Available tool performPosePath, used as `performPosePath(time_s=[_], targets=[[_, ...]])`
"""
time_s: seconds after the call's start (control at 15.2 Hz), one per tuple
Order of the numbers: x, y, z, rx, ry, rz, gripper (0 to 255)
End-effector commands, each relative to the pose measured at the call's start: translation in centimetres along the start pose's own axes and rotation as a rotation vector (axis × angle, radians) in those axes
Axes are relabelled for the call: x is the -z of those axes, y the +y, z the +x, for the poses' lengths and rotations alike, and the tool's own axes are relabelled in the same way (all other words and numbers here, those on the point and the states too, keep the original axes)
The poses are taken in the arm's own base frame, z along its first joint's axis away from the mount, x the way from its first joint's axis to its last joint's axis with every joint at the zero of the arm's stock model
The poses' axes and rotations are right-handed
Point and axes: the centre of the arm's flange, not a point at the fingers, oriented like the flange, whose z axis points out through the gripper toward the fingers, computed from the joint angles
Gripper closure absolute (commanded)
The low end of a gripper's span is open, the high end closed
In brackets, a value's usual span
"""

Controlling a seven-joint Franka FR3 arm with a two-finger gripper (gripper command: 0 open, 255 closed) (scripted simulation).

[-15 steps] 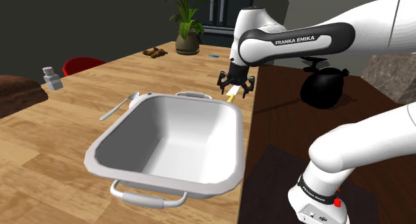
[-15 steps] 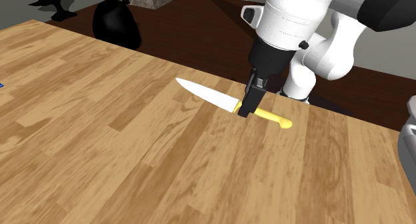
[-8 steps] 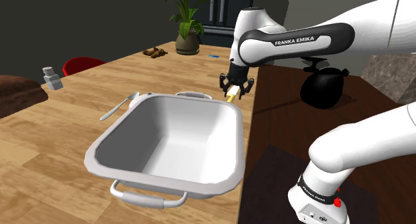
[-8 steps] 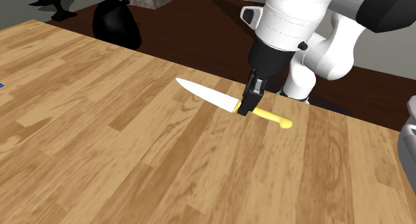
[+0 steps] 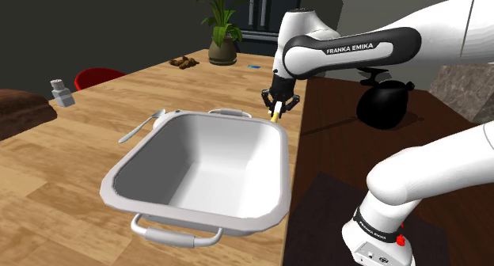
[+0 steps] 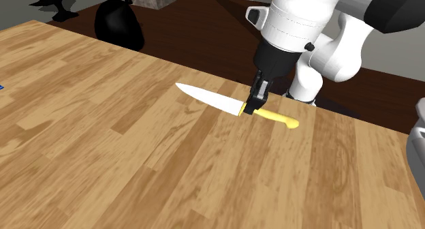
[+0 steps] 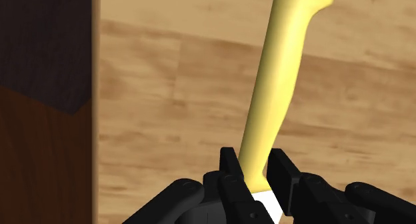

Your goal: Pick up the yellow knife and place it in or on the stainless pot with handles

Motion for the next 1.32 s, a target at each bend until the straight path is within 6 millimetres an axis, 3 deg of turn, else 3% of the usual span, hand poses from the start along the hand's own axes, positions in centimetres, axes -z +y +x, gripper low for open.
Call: performPosePath(time_s=[0.0, 1.25], targets=[[0.0, 0.0, 0.0, 0.0, 0.0, 0.0, 255], [9.8, -0.6, 1.7, 0.0, 0.0, 0.0, 255]])
